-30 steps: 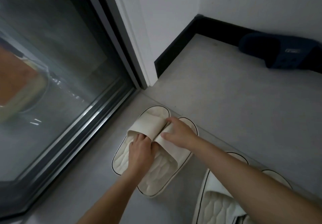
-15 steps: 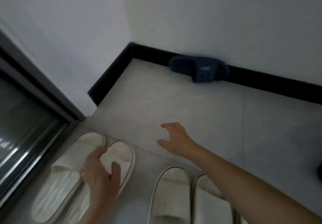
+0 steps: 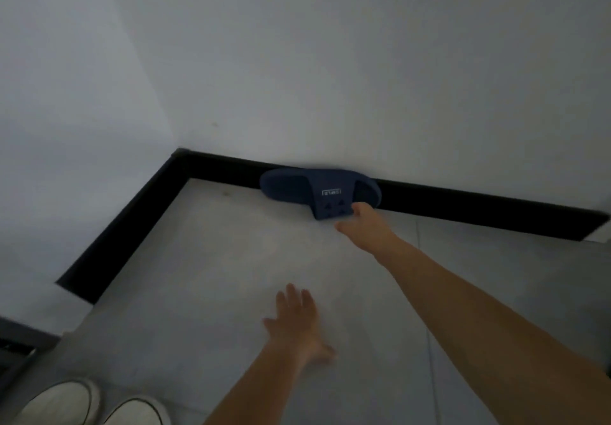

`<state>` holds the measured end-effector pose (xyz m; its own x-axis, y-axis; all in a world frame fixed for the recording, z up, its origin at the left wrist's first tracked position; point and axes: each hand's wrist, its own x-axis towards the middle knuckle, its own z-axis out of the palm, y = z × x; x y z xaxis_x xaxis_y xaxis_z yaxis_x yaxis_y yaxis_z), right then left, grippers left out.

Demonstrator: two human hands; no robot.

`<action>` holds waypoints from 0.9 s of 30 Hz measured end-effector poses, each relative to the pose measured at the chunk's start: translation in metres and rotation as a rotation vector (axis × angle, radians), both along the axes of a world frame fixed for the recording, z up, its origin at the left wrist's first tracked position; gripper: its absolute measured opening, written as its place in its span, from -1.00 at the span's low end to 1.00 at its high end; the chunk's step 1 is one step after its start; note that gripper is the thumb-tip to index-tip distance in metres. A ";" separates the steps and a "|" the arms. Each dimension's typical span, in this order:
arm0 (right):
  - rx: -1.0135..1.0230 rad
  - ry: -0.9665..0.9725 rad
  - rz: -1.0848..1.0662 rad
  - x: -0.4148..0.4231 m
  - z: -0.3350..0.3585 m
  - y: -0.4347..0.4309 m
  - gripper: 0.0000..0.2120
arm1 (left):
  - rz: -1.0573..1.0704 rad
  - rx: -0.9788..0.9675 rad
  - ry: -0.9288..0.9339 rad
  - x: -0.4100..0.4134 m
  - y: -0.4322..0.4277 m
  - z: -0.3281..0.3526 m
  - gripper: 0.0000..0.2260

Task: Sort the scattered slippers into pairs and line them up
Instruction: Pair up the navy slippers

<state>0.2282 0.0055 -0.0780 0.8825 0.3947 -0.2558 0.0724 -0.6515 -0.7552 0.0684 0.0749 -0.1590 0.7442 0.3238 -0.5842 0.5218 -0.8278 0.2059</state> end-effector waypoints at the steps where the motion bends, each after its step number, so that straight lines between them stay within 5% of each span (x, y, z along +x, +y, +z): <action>1: 0.029 0.001 -0.008 0.007 -0.004 0.006 -0.59 | -0.015 0.017 -0.004 -0.003 0.002 -0.006 0.10; 5: 0.110 0.038 -0.119 0.032 -0.023 0.026 -0.45 | -0.040 0.013 -0.058 -0.011 0.004 -0.014 0.06; 8: 0.303 0.258 -0.228 0.049 -0.033 0.035 -0.26 | -0.027 0.002 -0.052 -0.011 0.004 -0.015 0.07; 10: 0.401 0.366 -0.284 0.058 -0.035 0.032 -0.50 | -0.034 0.004 -0.039 -0.011 0.005 -0.016 0.07; 12: 0.457 0.424 -0.353 0.056 -0.030 0.024 -0.97 | -0.027 0.004 -0.025 -0.011 0.008 -0.016 0.08; 15: 0.481 0.440 -0.366 0.037 -0.010 0.004 -0.79 | -0.017 -0.006 -0.012 -0.009 0.009 -0.016 0.09; 21: 0.340 0.589 -0.134 -0.040 0.048 -0.103 -0.95 | 0.010 -0.015 -0.161 -0.021 -0.002 0.002 0.03; 27: 0.391 0.802 -0.319 -0.119 0.025 -0.239 -0.92 | 0.002 -0.425 -0.489 -0.042 -0.133 0.021 -0.66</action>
<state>0.1091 -0.2338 -0.0532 0.5820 0.3516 -0.7333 -0.7005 -0.2413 -0.6717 0.0269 -0.0581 -0.1382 0.9565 0.1406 -0.2557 0.2864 -0.6205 0.7301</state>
